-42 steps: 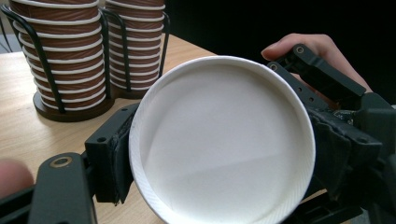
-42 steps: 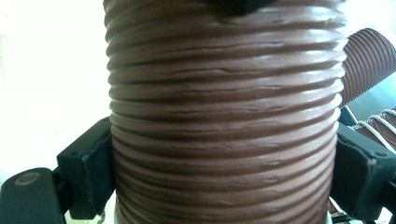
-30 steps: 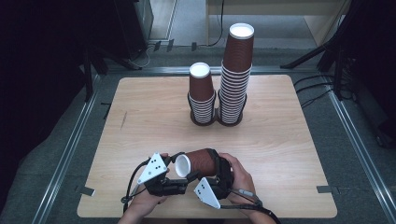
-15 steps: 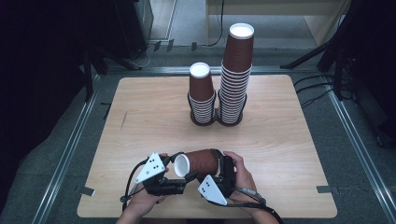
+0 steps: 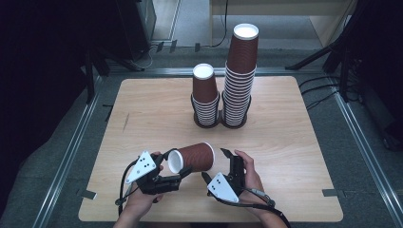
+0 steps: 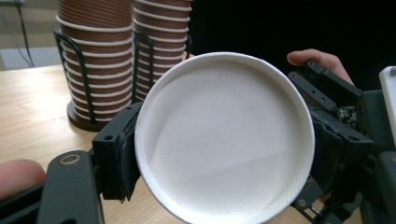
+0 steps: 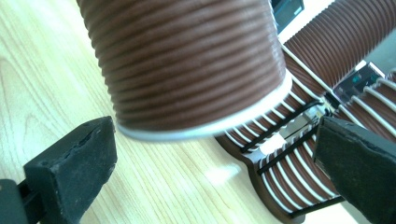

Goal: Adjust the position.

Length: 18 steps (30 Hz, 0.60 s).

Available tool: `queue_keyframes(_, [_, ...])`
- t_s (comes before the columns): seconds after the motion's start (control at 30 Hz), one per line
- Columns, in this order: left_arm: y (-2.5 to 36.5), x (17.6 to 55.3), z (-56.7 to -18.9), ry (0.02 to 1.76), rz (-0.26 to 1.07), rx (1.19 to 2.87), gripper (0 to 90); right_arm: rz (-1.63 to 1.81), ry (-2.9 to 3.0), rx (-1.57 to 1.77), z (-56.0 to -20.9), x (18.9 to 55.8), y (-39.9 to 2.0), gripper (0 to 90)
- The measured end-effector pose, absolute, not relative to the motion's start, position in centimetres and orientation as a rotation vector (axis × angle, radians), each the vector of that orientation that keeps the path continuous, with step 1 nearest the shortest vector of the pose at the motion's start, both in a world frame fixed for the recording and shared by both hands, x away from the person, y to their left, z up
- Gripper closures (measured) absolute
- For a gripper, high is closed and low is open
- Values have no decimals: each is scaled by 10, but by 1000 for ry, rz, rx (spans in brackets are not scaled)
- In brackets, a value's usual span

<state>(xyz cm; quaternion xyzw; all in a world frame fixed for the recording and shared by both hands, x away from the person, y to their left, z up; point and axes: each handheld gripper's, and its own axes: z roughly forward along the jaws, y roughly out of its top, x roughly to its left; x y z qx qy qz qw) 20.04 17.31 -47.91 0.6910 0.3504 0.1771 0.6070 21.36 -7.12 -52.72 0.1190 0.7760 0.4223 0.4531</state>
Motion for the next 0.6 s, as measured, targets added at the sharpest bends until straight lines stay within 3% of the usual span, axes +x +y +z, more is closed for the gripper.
queue_keyframes(0.6, [175, 199, -482, 847, 533, 1532, 223, 1426, 2019, 784, -515, 226, -84, 24])
